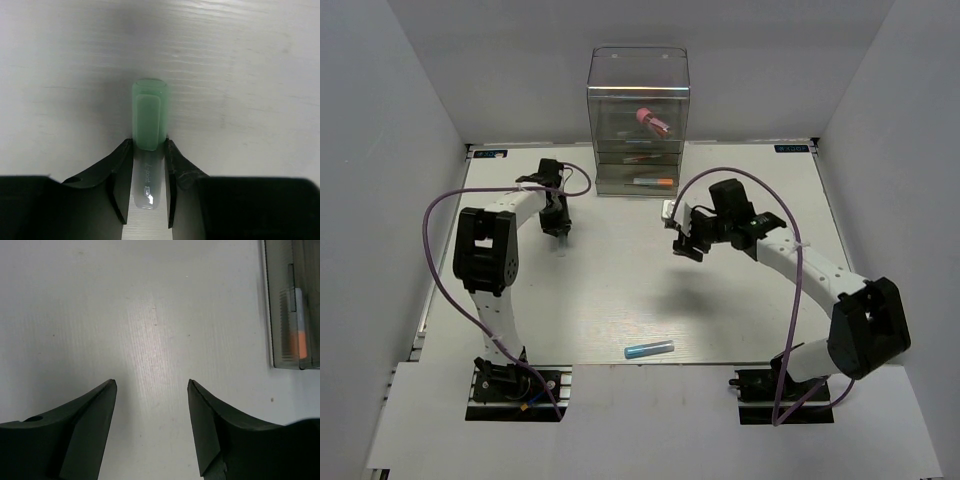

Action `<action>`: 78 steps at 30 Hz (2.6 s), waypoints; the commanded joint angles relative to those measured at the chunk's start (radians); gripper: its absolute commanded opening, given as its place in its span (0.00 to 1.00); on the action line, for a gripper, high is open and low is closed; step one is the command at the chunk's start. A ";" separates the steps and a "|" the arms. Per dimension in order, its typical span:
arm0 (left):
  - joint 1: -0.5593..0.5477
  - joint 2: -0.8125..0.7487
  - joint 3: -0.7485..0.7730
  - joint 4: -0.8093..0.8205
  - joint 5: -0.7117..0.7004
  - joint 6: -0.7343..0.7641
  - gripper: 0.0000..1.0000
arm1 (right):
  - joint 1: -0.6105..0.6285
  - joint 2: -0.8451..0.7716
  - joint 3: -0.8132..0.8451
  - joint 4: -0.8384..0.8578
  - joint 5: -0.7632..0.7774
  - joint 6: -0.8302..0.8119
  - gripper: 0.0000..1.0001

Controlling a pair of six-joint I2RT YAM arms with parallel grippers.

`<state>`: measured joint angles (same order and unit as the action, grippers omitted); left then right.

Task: Sort the stationery into containers
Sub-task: Grab a piece of stationery with the left arm, then place the stationery into the container, then grab a piece of stationery with the right arm

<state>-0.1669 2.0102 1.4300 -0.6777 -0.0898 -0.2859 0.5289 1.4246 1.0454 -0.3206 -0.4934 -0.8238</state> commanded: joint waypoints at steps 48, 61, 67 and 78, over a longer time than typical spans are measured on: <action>-0.152 0.176 0.219 0.718 0.027 -1.317 0.45 | -0.066 -0.179 -0.170 -0.023 -0.143 -0.018 0.39; -0.152 0.067 0.069 0.851 0.165 -1.299 0.63 | -0.058 -0.124 -0.125 -0.202 -0.313 -0.208 0.63; -0.141 -0.106 -0.052 0.871 0.272 -1.152 0.63 | -0.006 -0.073 -0.136 -0.319 -0.372 -0.347 0.64; -0.109 -0.517 -0.368 0.570 0.400 -0.627 0.74 | 0.252 -0.046 -0.203 -0.242 -0.246 -0.296 0.66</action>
<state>-0.2752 1.5955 1.0878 0.0879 0.2970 -1.1591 0.7288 1.3678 0.8619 -0.5919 -0.7727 -1.1454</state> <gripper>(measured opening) 0.736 0.657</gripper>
